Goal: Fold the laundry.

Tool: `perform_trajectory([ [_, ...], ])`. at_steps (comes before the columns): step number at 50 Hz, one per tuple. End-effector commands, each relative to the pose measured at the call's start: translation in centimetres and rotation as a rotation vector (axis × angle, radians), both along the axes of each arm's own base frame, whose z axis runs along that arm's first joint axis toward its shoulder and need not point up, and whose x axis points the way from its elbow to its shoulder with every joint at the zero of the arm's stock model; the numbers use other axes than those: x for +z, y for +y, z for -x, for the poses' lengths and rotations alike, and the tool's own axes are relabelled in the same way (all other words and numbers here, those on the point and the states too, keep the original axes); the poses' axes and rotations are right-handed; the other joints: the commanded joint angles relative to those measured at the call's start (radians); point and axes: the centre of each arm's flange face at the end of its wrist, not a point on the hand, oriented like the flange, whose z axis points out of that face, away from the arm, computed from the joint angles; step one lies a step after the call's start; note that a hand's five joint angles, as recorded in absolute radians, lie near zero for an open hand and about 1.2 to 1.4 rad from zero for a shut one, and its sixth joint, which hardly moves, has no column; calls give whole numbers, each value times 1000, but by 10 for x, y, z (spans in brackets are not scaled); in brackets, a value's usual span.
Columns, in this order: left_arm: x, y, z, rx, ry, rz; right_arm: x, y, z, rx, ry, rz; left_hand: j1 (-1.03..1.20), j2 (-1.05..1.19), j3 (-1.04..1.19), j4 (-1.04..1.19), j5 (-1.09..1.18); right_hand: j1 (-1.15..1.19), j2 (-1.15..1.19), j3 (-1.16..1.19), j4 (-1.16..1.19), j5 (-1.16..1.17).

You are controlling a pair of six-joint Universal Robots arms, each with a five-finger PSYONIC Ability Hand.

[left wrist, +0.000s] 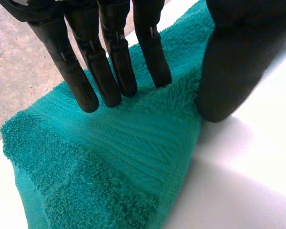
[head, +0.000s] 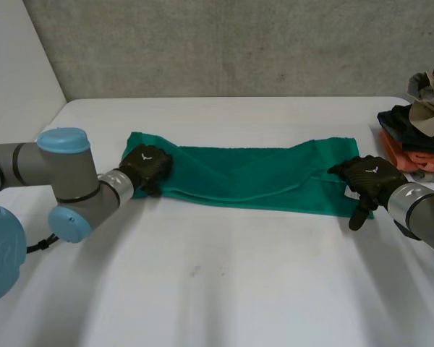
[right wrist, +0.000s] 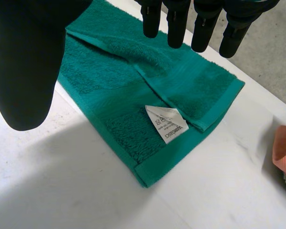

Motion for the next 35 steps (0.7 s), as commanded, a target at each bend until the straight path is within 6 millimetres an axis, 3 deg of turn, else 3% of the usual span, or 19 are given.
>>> perform_trajectory([
  [1, 4, -9, 2, 1, 8, 33, -2, 0, 2, -4, 3, -5, 327, 336, 344, 342, 347, 53, 65, 67, 57, 58],
  [18, 3, -18, 5, -9, -14, 61, -3, 2, 1, 0, 5, -11, 324, 333, 341, 339, 344, 53, 65, 67, 57, 58],
  [19, 5, -17, 4, -10, -21, 64, -3, 2, 1, 0, 5, -11, 339, 348, 356, 354, 359, 53, 65, 67, 57, 58],
  [21, 8, -16, 4, -15, -40, 67, -2, 2, 1, 0, 4, -8, 613, 622, 630, 628, 633, 53, 65, 67, 57, 58],
  [22, 10, -15, 3, -14, -46, 70, -2, 2, 1, 0, 4, -7, 614, 623, 631, 630, 634, 53, 65, 67, 57, 58],
  [26, 35, -7, 2, -8, -65, 74, 1, 0, 1, -3, 4, 3, 614, 623, 631, 630, 634, 53, 65, 67, 57, 58],
  [33, 81, 32, -6, 4, -101, 13, 18, -10, 2, -44, -12, 55, 614, 623, 631, 630, 634, 1, 13, 14, 4, 5],
  [35, 104, 48, -6, -6, -95, 33, 27, -13, 2, -73, -36, 66, 614, 623, 631, 630, 634, -46, -34, -33, -43, -42],
])
